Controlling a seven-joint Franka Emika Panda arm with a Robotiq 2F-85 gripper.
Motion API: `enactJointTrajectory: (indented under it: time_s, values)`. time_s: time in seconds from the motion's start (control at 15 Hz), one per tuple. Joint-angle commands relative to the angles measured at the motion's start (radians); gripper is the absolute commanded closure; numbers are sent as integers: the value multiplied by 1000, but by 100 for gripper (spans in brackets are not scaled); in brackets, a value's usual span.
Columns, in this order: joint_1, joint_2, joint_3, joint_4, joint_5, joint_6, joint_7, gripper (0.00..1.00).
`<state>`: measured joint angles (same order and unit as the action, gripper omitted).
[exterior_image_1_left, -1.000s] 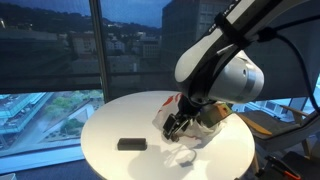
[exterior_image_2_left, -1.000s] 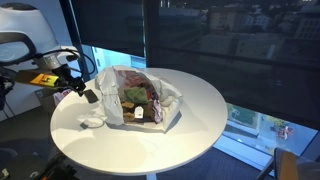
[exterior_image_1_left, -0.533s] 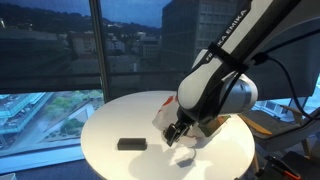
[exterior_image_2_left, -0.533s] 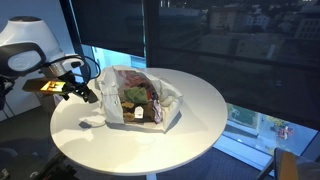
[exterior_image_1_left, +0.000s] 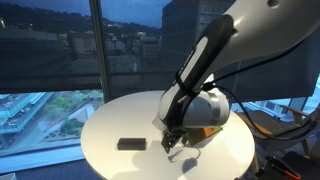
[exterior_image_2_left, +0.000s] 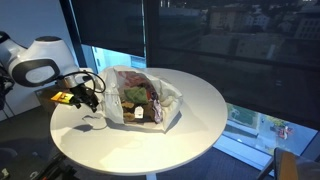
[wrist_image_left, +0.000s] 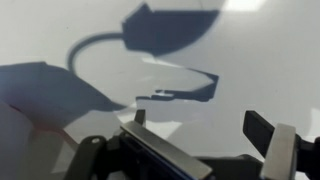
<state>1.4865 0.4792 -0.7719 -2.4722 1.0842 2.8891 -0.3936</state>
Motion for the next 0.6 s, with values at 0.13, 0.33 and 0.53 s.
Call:
enactJointTrajectory:
  time_s: [0.13, 0.33, 0.53]
  values:
    - [-153, 266, 112, 188, 35, 29, -6, 0]
    - [-359, 246, 268, 195, -310, 176, 238, 0]
    - [-411, 259, 271, 194, -563, 204, 436, 0]
